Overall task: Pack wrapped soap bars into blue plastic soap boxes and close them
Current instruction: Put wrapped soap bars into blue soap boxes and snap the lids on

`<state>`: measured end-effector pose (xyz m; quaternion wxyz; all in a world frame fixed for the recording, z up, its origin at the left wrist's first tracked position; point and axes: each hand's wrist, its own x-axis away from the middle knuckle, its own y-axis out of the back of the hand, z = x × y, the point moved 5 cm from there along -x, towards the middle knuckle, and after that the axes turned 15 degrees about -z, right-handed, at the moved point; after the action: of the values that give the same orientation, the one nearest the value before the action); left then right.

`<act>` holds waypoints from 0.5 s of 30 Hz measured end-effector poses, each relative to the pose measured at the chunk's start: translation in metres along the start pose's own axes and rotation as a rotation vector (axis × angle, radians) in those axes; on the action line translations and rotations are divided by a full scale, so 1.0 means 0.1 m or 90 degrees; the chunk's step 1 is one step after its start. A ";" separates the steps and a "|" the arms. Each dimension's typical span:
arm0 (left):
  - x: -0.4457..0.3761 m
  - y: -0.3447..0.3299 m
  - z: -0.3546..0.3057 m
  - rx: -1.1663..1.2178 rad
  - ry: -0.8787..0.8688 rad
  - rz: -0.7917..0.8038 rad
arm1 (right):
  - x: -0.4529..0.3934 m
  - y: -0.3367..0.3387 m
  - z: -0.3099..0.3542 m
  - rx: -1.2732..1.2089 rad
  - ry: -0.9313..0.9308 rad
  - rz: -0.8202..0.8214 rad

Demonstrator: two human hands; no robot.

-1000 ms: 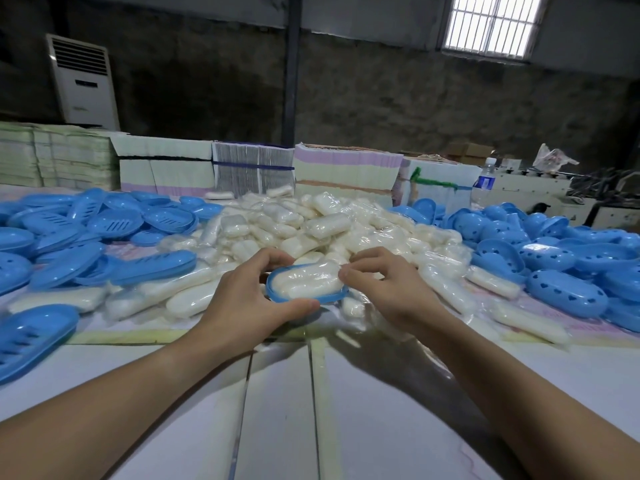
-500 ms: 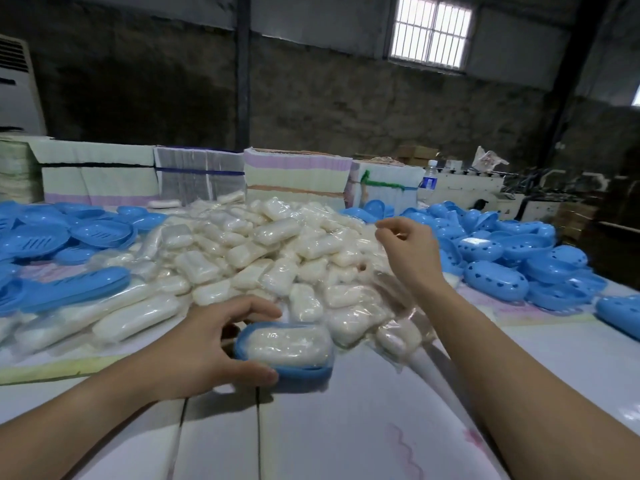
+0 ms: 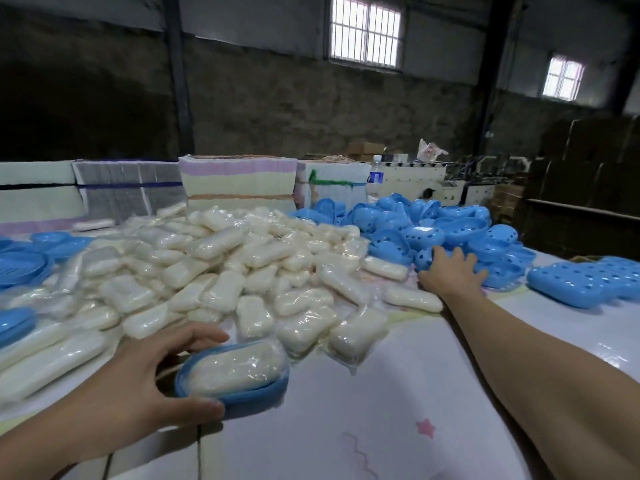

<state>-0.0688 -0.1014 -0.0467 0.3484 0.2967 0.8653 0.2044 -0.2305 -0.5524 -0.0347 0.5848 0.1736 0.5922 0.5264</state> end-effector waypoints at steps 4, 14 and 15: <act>0.00 0.00 0.04 -0.004 -0.005 -0.005 | -0.02 -0.03 -0.04 0.006 0.008 -0.053; 0.00 -0.02 0.04 -0.007 0.001 -0.002 | -0.02 0.08 -0.05 -0.063 -0.008 -0.149; 0.00 -0.03 0.04 -0.005 0.005 -0.001 | -0.01 0.15 -0.01 -0.107 -0.006 -0.167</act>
<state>-0.0668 -0.1030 -0.0507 0.3466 0.2938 0.8661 0.2083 -0.2371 -0.5474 -0.0220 0.6637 0.0475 0.5612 0.4922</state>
